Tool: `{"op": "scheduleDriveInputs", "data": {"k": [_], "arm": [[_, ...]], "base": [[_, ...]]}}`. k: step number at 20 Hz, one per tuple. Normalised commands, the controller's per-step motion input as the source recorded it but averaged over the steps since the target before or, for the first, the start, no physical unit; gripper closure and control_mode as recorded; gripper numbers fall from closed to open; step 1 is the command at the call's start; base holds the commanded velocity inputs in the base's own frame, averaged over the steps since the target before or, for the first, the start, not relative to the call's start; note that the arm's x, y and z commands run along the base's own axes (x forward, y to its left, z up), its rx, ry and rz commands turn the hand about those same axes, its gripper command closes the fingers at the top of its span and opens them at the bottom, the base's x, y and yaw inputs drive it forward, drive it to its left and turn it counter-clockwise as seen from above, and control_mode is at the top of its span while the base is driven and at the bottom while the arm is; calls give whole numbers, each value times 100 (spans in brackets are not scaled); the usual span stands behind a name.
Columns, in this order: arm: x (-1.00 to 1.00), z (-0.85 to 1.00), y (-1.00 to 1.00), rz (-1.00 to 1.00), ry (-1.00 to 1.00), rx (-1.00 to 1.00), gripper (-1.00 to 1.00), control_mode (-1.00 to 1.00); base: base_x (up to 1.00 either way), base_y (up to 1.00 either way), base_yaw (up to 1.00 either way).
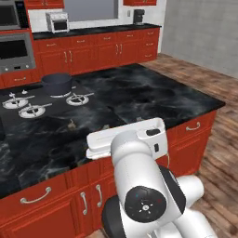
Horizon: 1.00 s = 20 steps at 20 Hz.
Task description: Turn on the burner for the pot on the stove. Wait thirty seconds for the pot to heat up. Then add the garlic to the pot.
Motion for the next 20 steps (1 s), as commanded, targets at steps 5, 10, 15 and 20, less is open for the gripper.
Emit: {"op": "scheduleDriveInputs", "data": {"k": [5, 10, 15, 20], "arm": [[0, 0, 0, 0, 0, 0, -100, 100], [0, 0, 0, 0, 0, 0, -100, 100], [0, 0, 0, 0, 0, 0, -100, 100], [0, 0, 0, 0, 0, 0, -100, 100]], "base": [[82, -18, 42], [84, -29, 26], [64, -41, 14], [69, -2, 0]]}}
